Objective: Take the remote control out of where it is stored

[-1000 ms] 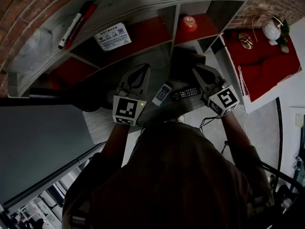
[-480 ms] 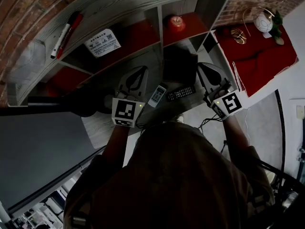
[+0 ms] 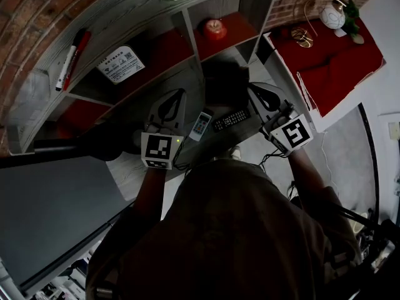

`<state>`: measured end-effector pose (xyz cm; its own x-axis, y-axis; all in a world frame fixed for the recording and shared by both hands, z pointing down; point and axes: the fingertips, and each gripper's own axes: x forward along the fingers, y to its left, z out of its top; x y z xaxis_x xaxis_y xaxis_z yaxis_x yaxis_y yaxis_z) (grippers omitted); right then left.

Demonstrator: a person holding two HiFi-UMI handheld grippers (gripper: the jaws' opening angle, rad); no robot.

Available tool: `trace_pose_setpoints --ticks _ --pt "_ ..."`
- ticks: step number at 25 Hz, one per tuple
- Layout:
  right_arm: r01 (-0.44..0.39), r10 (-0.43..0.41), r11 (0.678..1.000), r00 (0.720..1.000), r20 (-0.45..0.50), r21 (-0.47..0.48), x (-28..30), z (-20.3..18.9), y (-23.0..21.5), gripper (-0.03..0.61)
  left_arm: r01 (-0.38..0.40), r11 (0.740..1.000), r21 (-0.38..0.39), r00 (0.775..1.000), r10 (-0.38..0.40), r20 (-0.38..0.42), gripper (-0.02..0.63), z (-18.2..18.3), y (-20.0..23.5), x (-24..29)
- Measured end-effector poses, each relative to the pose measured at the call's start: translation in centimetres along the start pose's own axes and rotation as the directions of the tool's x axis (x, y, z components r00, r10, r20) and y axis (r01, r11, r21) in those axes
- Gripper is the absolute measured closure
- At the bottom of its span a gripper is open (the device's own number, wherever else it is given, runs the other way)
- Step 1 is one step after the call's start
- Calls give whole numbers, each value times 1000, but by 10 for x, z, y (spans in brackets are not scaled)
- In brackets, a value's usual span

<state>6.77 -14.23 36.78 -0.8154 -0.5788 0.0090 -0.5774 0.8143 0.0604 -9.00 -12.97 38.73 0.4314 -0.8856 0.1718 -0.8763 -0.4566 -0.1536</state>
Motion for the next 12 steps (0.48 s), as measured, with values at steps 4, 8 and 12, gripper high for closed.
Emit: trace_pose_setpoints --ticks 4,8,12 --pt "13 -13 1000 1000 -4 6 -3 -2 -1 566 6 1000 -21 1000 -6 19 601 7 -4 2" --pt "23 -23 1000 1000 -7 10 -3 -4 -1 566 11 1000 -26 1000 -11 10 601 3 -4 -1" --pt "28 -28 1000 1000 -5 6 -1 -7 1 566 15 1000 -21 1000 -15 1 601 -3 -2 -3"
